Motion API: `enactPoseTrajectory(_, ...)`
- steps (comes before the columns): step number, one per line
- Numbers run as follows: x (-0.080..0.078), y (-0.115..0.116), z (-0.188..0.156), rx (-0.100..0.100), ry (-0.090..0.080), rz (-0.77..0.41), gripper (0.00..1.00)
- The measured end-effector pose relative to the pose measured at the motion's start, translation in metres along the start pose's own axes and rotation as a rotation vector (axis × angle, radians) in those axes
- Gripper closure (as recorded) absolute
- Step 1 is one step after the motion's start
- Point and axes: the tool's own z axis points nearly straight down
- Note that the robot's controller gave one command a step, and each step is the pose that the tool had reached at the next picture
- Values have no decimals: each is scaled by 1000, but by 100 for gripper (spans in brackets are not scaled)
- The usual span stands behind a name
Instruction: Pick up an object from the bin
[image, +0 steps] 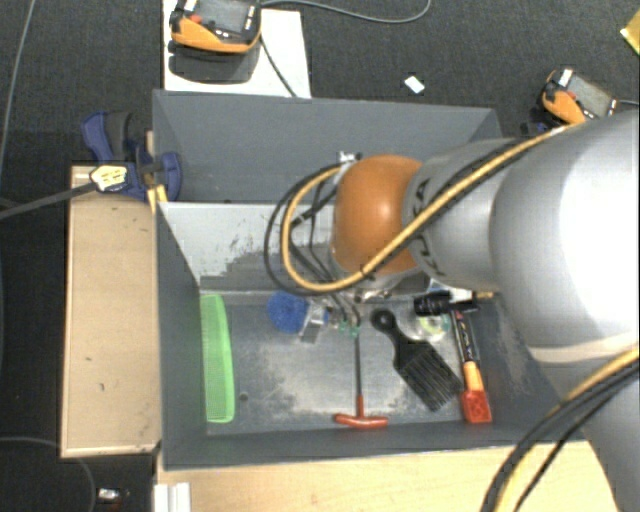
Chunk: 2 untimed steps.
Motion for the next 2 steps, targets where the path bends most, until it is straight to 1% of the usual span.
enactPoseTrajectory(1, -1, 0, -17, -1, -3, 1, 100)
enactPoseTrajectory(2, 0, 0, -55, 2, 4, 1, 100)
